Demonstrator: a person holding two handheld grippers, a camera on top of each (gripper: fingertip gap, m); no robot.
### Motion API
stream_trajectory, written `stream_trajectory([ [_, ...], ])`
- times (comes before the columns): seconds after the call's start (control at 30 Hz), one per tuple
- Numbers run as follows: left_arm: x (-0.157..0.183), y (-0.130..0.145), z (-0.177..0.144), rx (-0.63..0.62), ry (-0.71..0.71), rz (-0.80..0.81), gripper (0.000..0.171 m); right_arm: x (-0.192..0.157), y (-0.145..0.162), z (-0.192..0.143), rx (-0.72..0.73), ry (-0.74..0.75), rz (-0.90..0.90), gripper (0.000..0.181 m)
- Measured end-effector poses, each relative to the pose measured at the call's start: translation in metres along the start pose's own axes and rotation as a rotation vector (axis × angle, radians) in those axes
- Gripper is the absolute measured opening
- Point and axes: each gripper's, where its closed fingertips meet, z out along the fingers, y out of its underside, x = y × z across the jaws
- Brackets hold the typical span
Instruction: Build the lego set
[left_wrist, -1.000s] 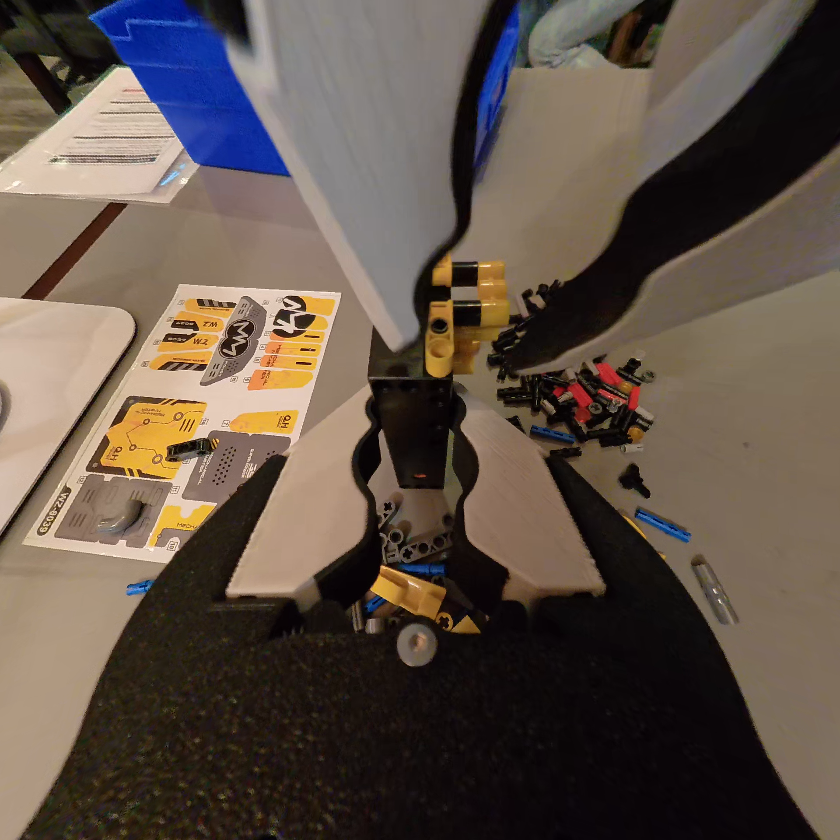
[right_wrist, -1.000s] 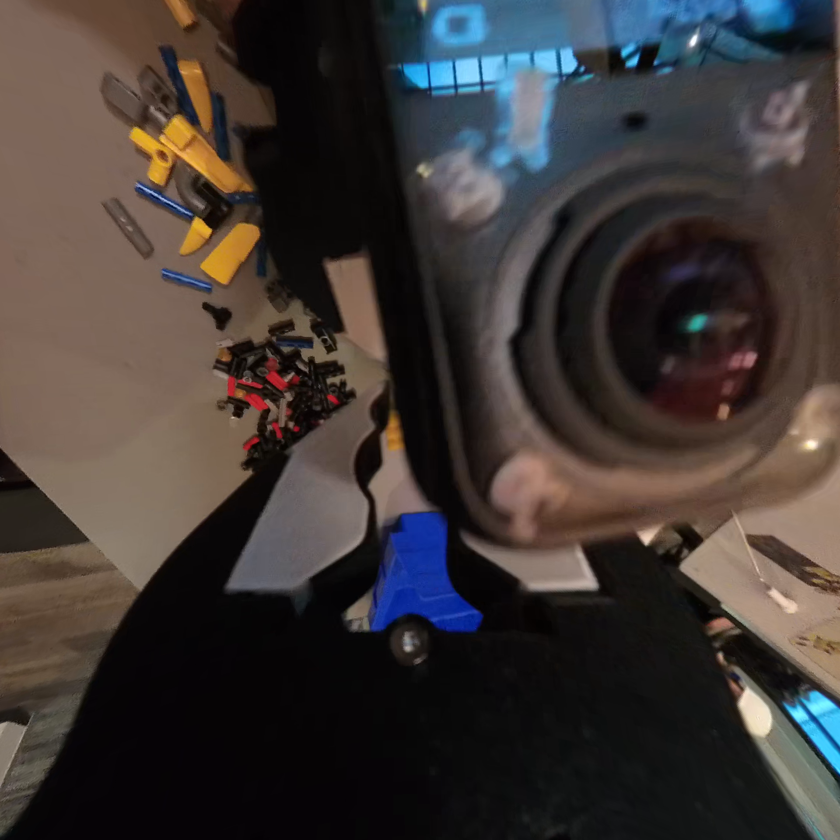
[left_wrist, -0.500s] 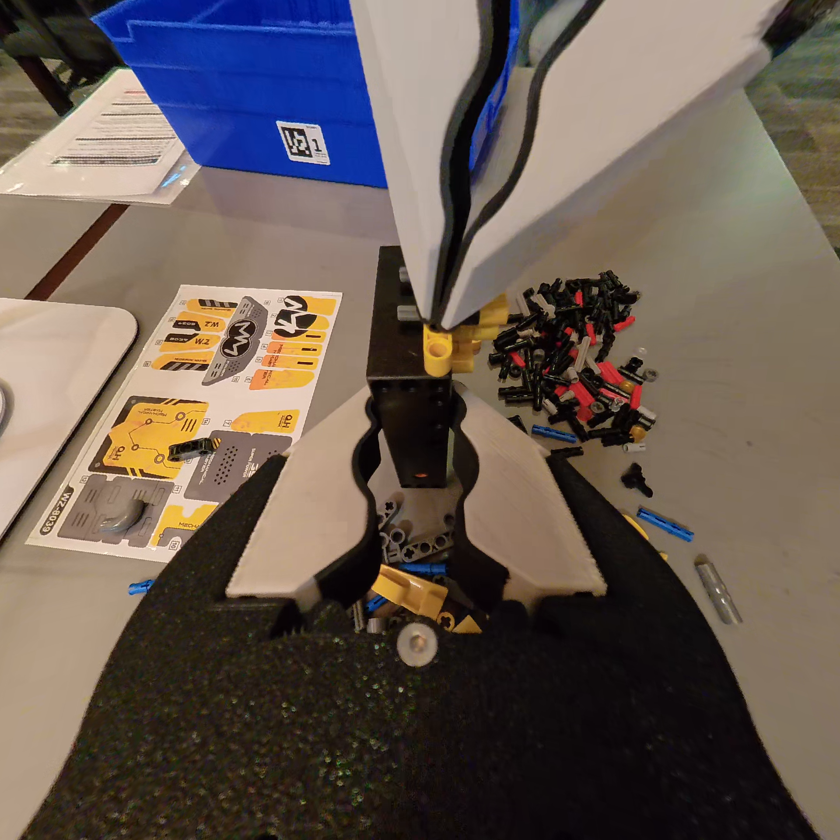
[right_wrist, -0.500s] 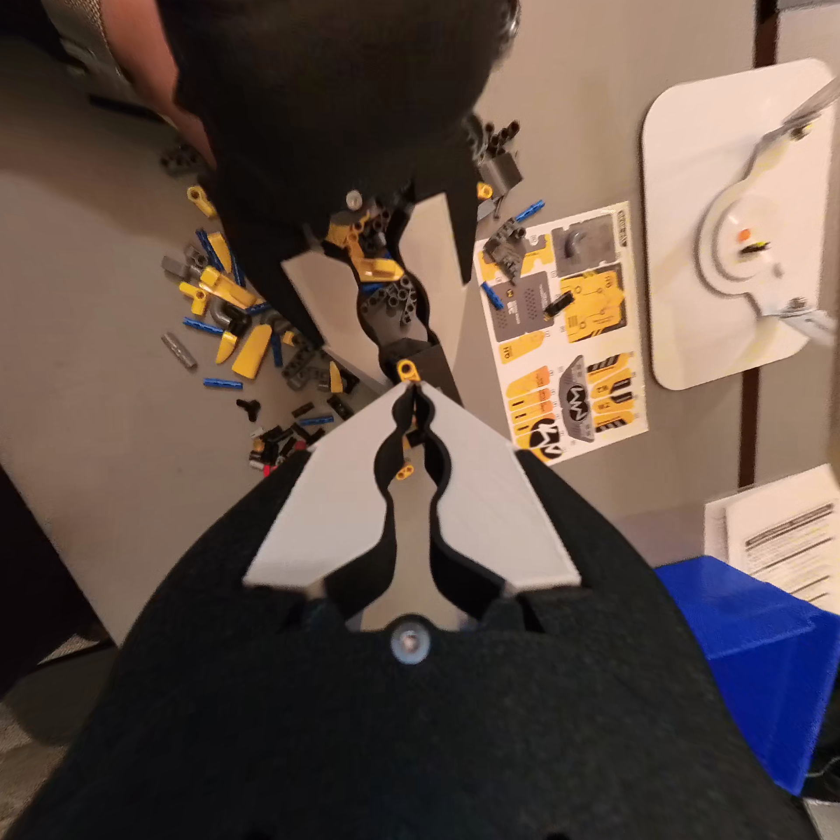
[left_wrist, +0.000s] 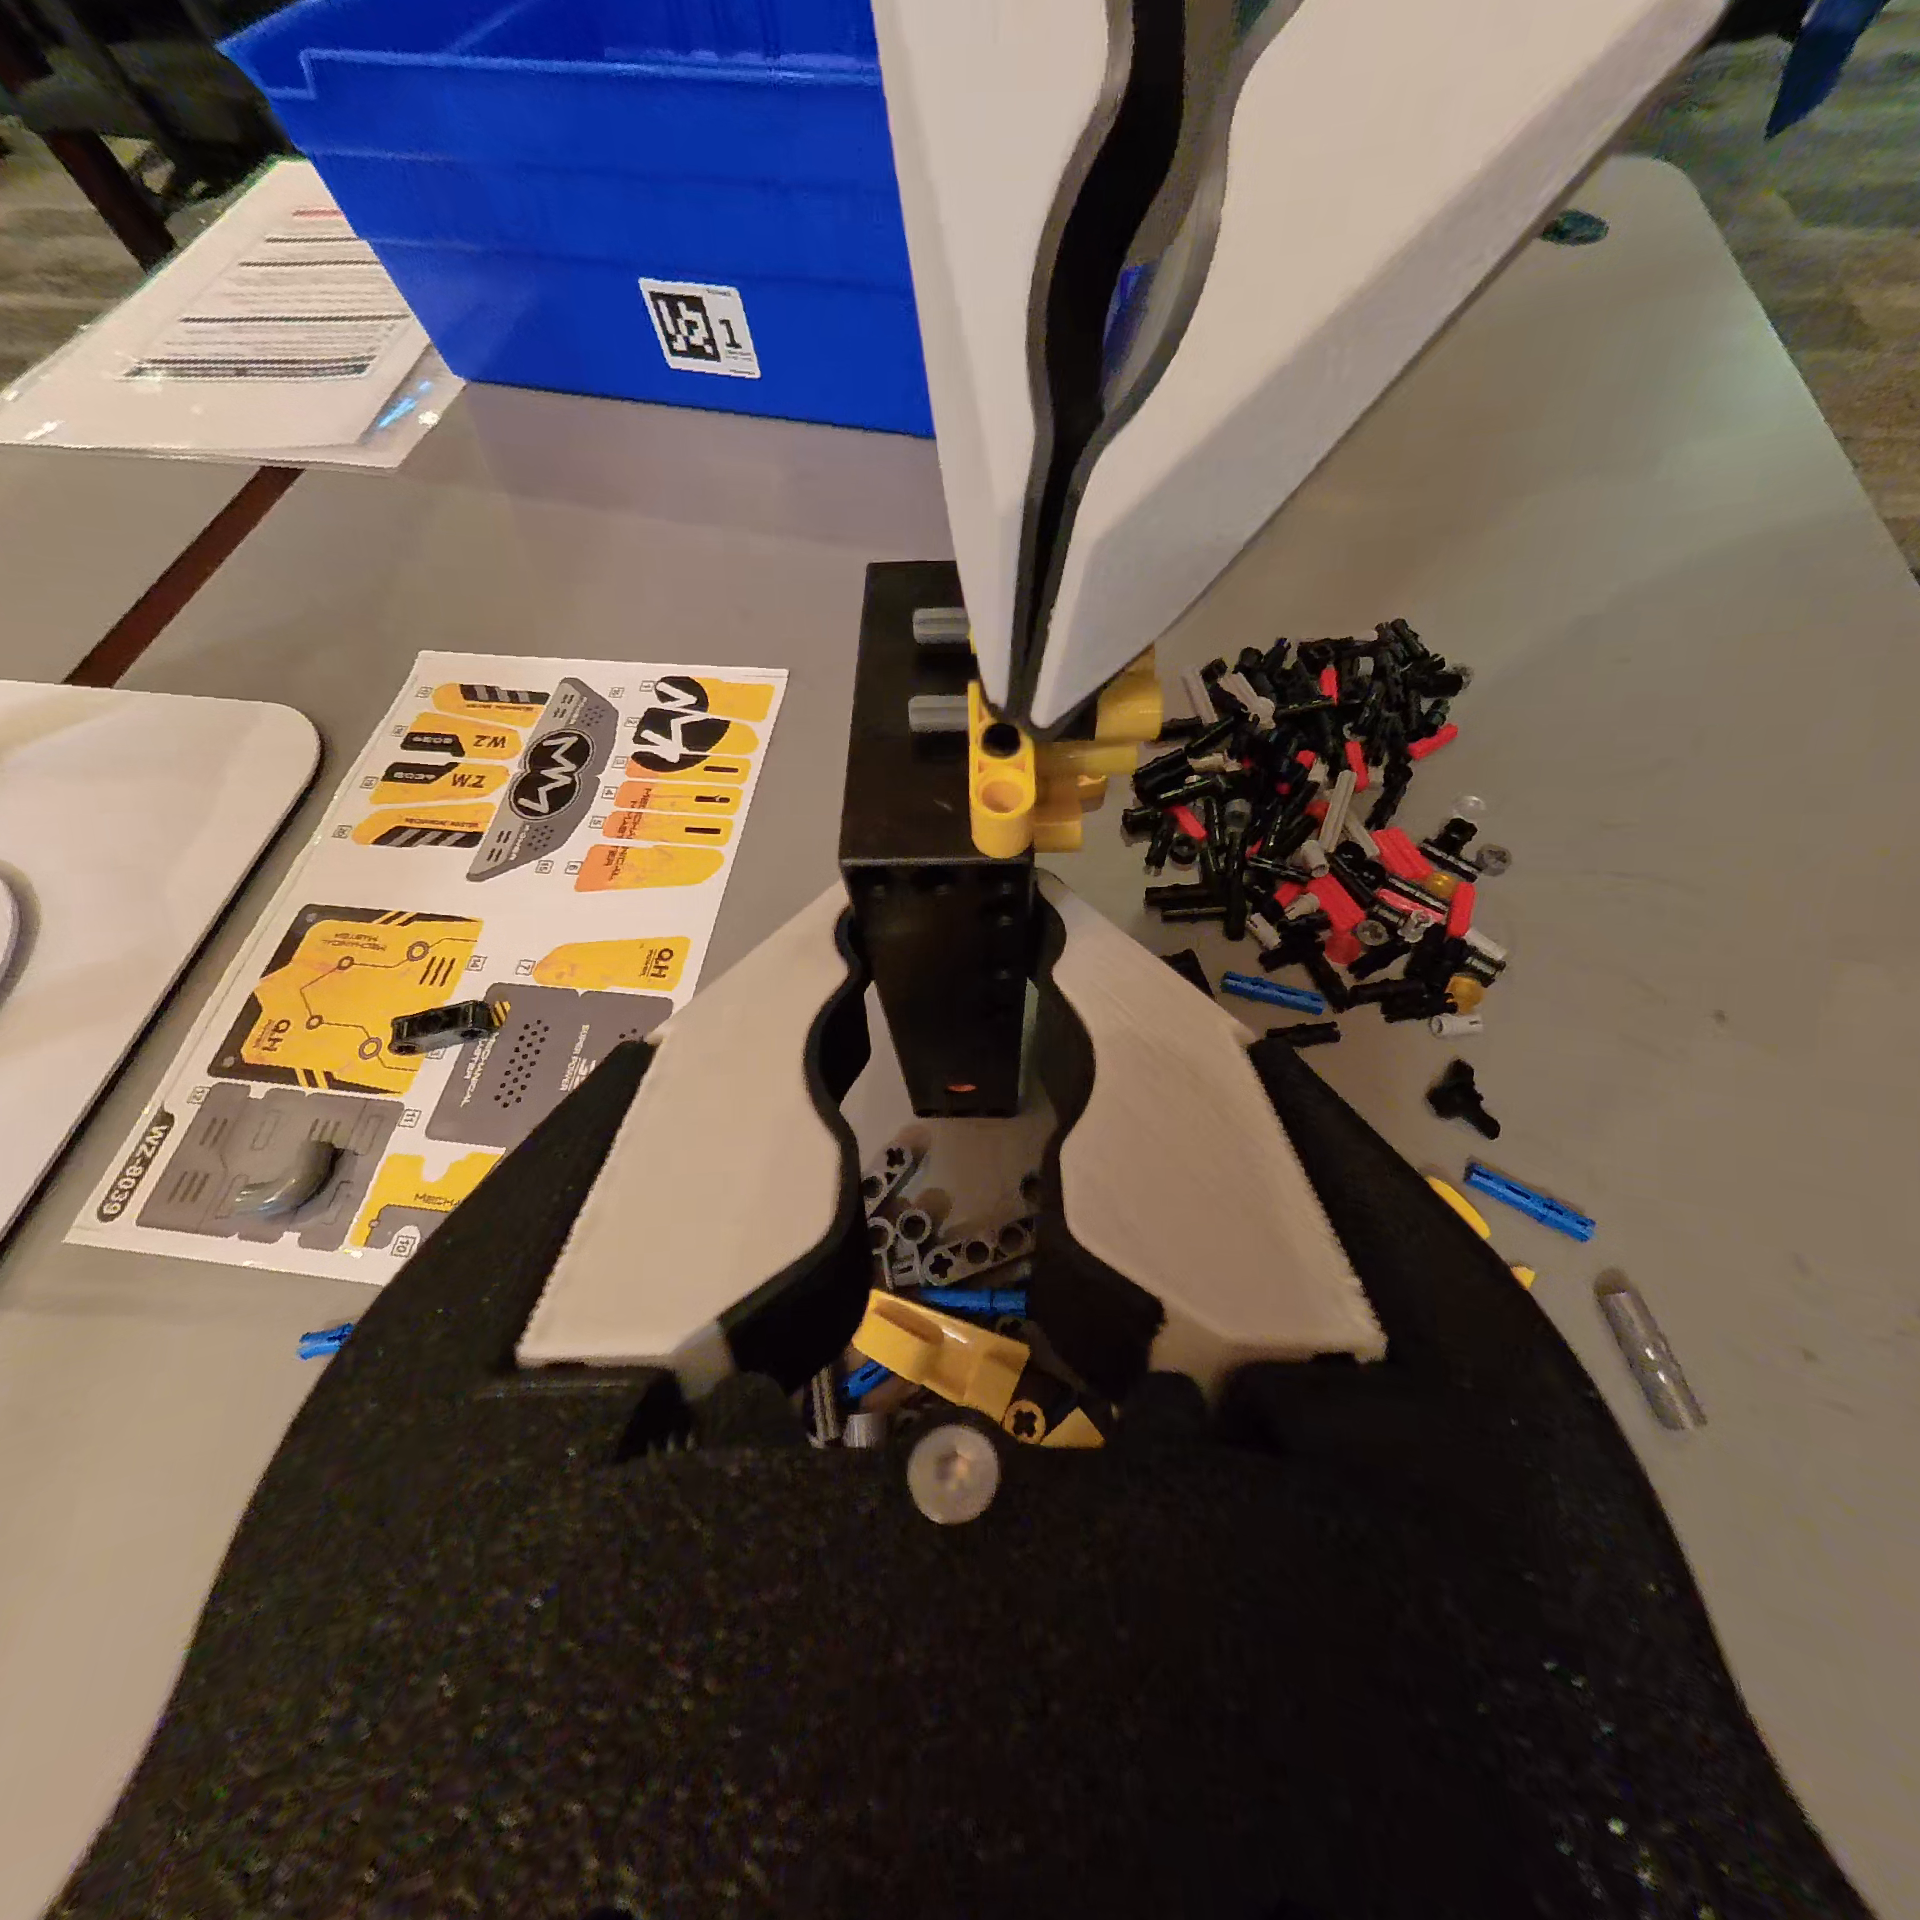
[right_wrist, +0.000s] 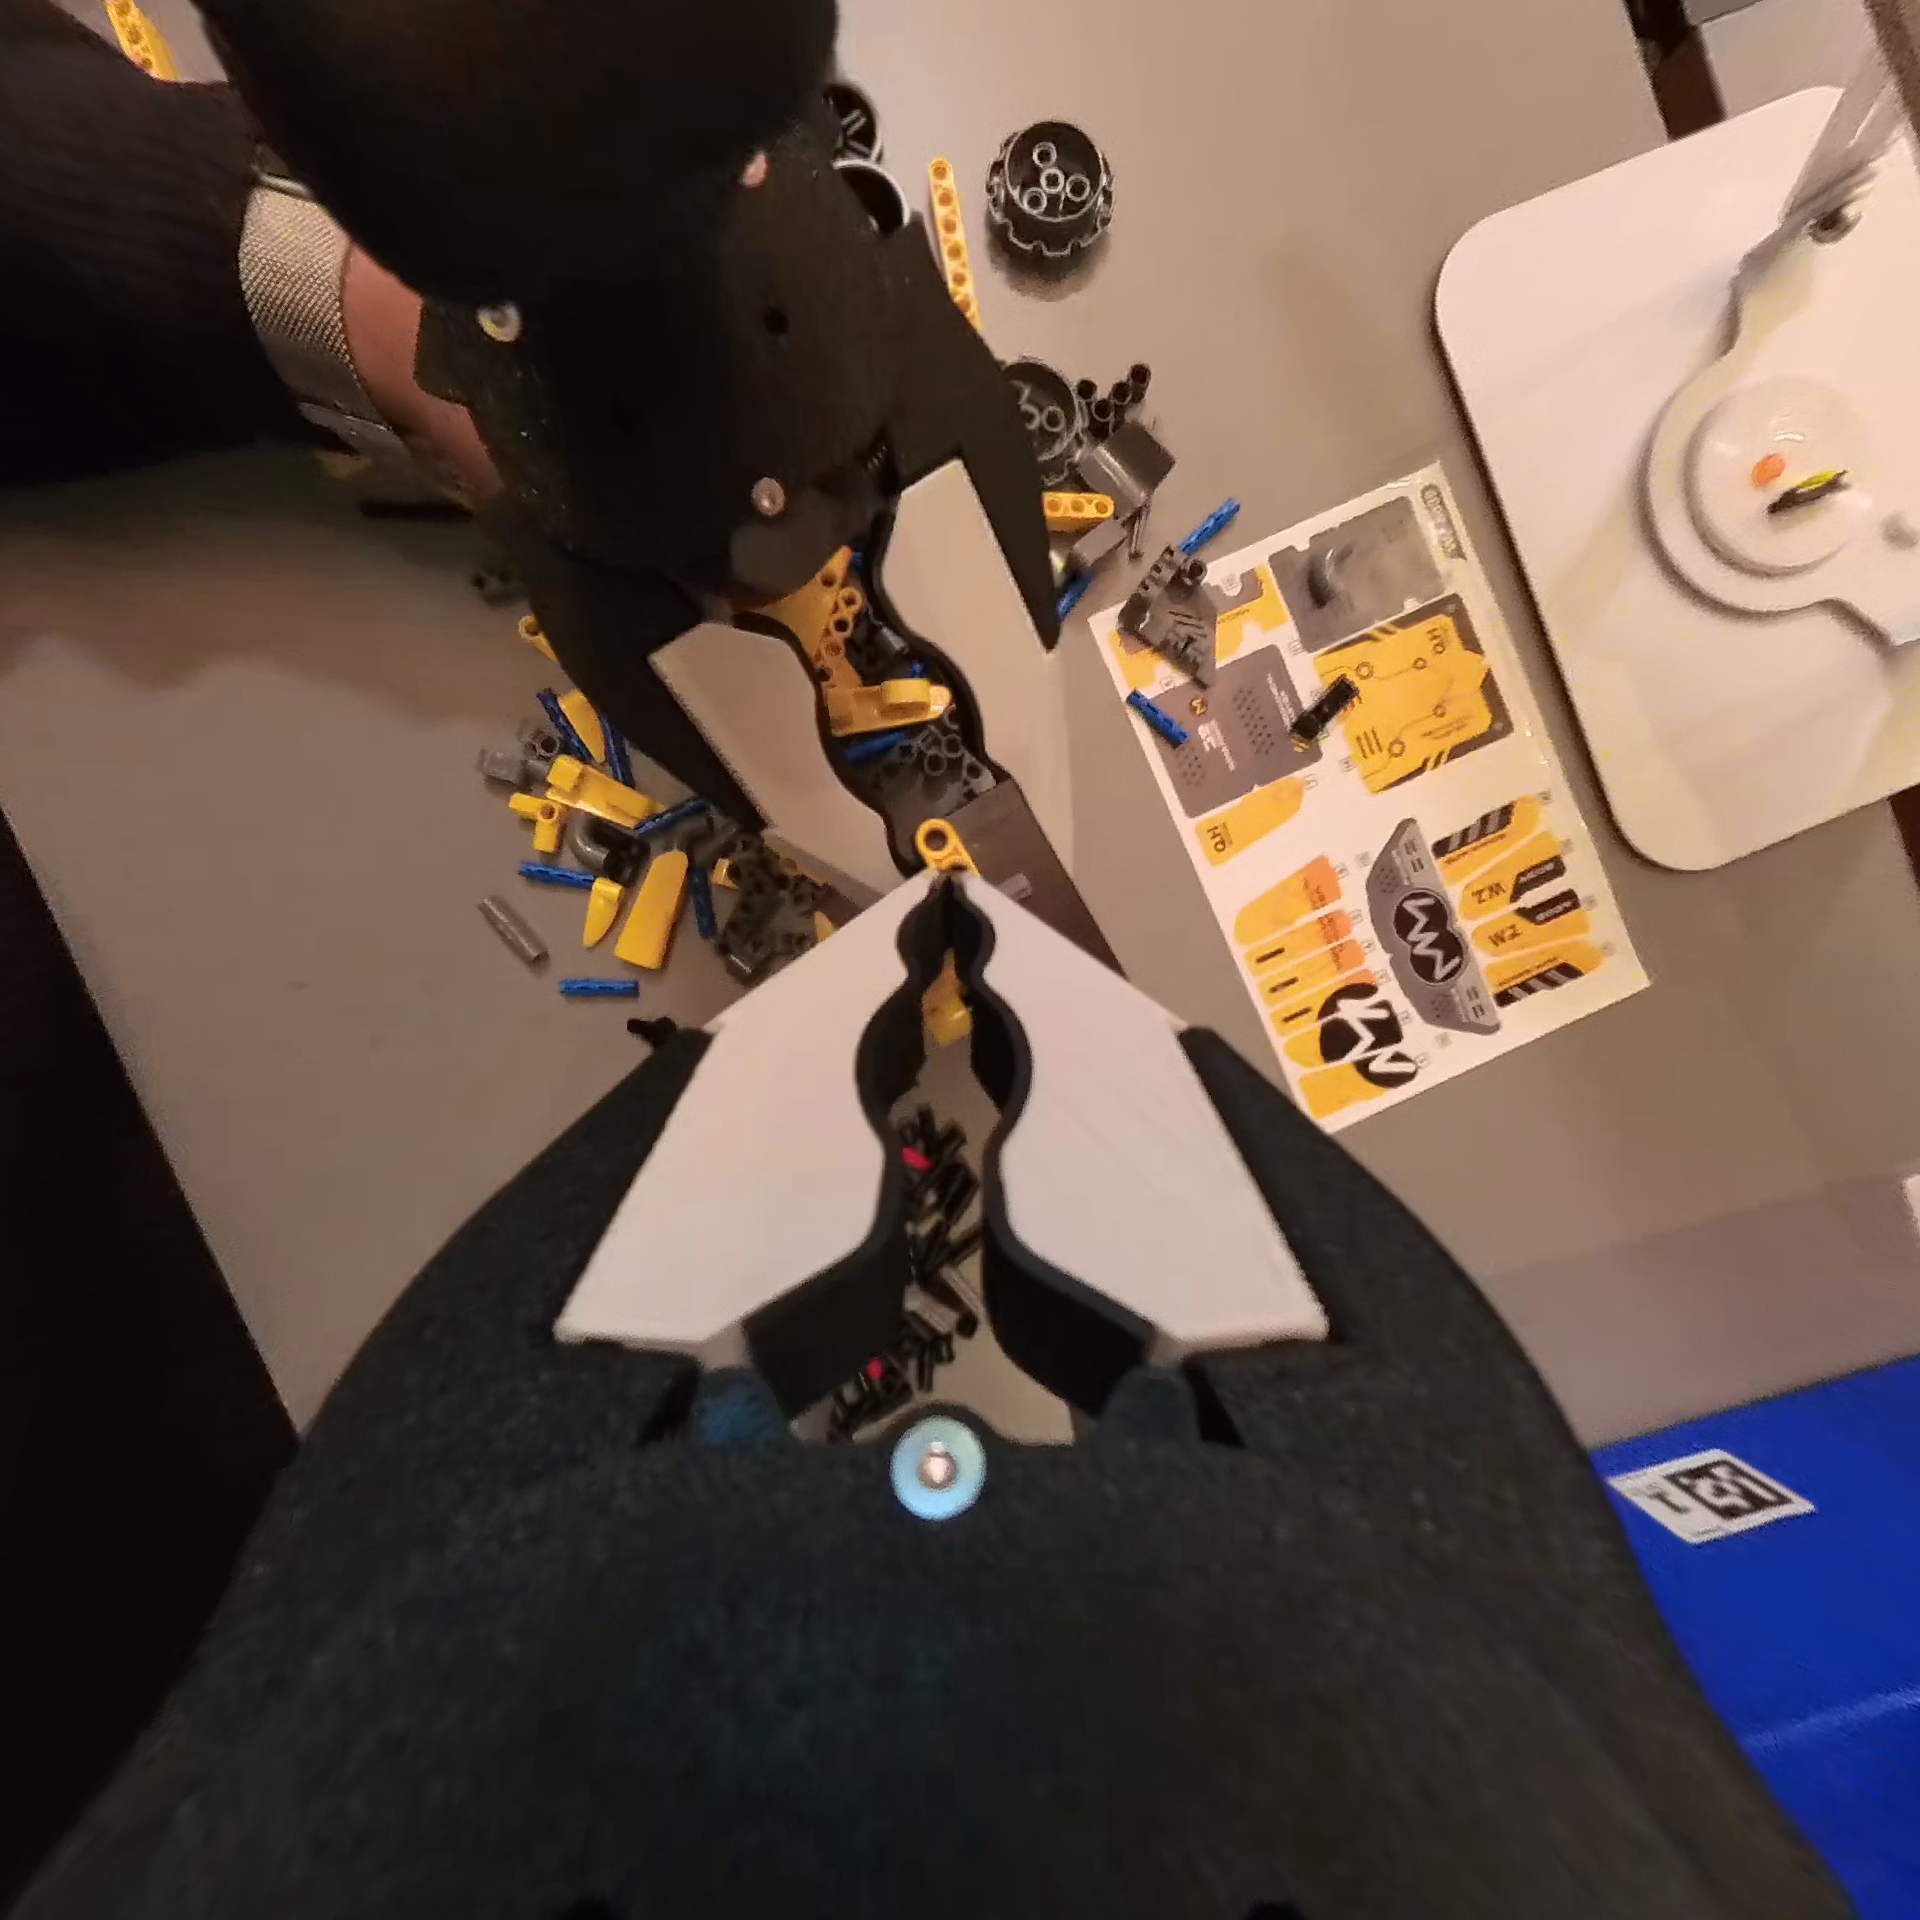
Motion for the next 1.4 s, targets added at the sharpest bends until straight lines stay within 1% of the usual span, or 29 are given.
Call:
stream_trajectory([
  [0.03, 0.0, 0.0, 0.0, -0.003, -0.001, 0.0, 0.025, 0.002, 0.001, -0.001, 0.012, 0.018, -0.02, 0.0],
  [0.07, 0.0, 0.0, 0.0, -0.005, 0.0, -0.003, 0.025, 0.006, -0.002, -0.005, 0.053, 0.042, -0.031, 0.0],
  [0.1, 0.0, 0.0, 0.0, -0.004, 0.004, -0.007, 0.025, 0.008, -0.009, -0.012, 0.124, 0.052, -0.02, 0.0],
  [0.17, 0.0, 0.0, 0.0, 0.0, 0.005, -0.003, 0.025, 0.019, -0.024, -0.033, 0.318, 0.08, 0.056, 0.0],
  [0.2, -0.001, 0.001, 0.0, -0.003, 0.004, -0.001, 0.025, 0.03, -0.028, -0.043, 0.424, 0.117, 0.104, 0.0],
  [0.23, -0.001, 0.001, 0.0, -0.003, 0.004, -0.002, 0.025, 0.04, -0.029, -0.051, 0.525, 0.149, 0.161, 0.0],
  [0.33, -0.001, 0.0, 0.0, -0.001, 0.006, -0.005, 0.025, 0.061, -0.025, -0.07, 0.816, 0.181, 0.314, 0.0],
  [0.4, -0.001, 0.001, 0.0, -0.012, 0.004, 0.001, 0.026, 0.068, -0.018, -0.08, 0.958, 0.206, 0.332, 0.0],
  [0.43, -0.001, 0.001, 0.0, -0.018, 0.007, -0.003, 0.025, 0.066, -0.015, -0.082, 0.993, 0.211, 0.3, 0.0],
  [0.5, -0.001, 0.003, 0.001, -0.051, 0.029, -0.038, 0.025, 0.058, -0.007, -0.076, 0.987, 0.21, 0.207, 0.0],
  [0.6, -0.001, 0.004, 0.002, -0.067, 0.015, -0.013, 0.026, 0.058, 0.009, -0.059, 0.915, 0.22, 0.187, 0.0],
  [0.7, -0.002, 0.007, 0.004, -0.077, -0.01, 0.04, 0.026, 0.055, 0.014, -0.05, 0.895, 0.129, 0.269, 0.0],
  [0.8, -0.001, 0.009, 0.005, -0.09, -0.003, 0.03, 0.026, 0.047, 0.015, -0.042, 0.895, -0.02, 0.362, 0.0],
  [0.83, -0.001, 0.011, 0.005, -0.096, 0.001, 0.028, 0.026, 0.046, 0.015, -0.04, 0.894, -0.042, 0.368, 0.0],
  [1.07, -0.001, 0.017, 0.007, -0.084, 0.031, 0.001, 0.026, 0.034, 0.014, -0.031, 0.839, 0.005, 0.273, 0.0],
  [1.2, -0.001, 0.018, 0.008, -0.103, 0.011, 0.026, 0.026, 0.028, 0.016, -0.024, 0.792, 0.019, 0.227, 0.0],
  [1.27, -0.001, 0.019, 0.008, -0.115, 0.001, 0.043, 0.026, 0.026, 0.015, -0.026, 0.797, 0.017, 0.21, 0.0],
  [1.4, -0.001, 0.019, 0.008, -0.111, 0.004, 0.029, 0.026, 0.024, 0.018, -0.018, 0.76, 0.013, 0.189, 0.0],
])
